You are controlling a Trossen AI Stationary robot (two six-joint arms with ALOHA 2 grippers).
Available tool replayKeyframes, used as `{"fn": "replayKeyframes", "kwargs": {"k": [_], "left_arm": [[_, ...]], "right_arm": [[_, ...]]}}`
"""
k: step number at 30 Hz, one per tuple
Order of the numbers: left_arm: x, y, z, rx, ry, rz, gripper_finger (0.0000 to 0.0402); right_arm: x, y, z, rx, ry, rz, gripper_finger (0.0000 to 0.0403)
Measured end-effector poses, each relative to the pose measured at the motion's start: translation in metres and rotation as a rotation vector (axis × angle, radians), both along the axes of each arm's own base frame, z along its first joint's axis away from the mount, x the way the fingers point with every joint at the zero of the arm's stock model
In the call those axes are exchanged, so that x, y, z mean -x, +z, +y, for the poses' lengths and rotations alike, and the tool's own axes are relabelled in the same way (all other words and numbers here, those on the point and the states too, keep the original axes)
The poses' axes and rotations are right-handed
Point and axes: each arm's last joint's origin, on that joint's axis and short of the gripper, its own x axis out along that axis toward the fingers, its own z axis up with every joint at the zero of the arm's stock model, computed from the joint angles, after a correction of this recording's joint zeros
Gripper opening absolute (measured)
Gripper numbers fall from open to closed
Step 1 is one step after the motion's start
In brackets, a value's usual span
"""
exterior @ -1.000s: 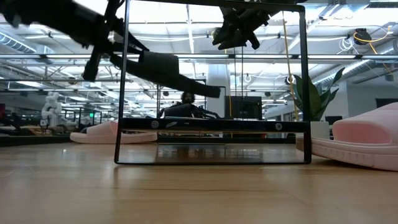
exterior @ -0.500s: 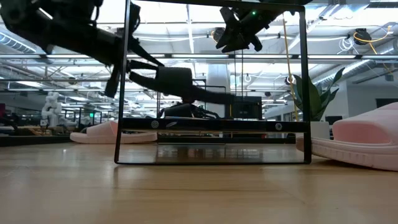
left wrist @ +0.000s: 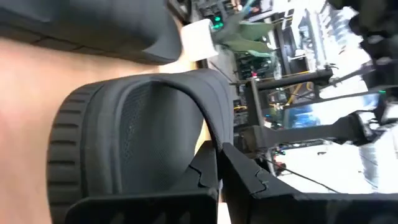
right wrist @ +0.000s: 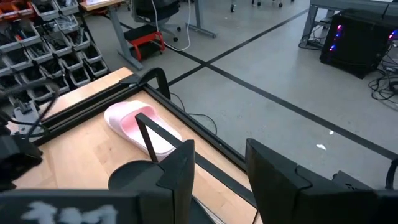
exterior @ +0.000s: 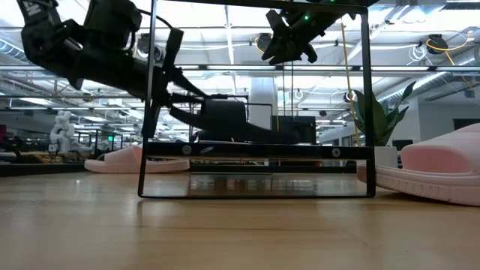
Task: Pick and place slides into the shelf
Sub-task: Put the black slipper on the shelf
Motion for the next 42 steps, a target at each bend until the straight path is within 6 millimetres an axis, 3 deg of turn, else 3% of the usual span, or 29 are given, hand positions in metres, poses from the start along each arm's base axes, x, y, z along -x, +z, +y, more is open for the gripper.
{"fn": "replayKeyframes", "kwargs": {"k": [19, 42], "left_arm": [[-0.005, -0.025, 0.014, 0.034, 0.046, 0.08, 0.0], [0.001, -0.029, 0.048, 0.004, 0.069, 0.136, 0.0]], "right_arm": [[0.0, 0.0, -0.001, 0.016, 0.006, 0.013, 0.0134], [0.0, 0.0, -0.001, 0.017, 0.006, 0.013, 0.0134]]}}
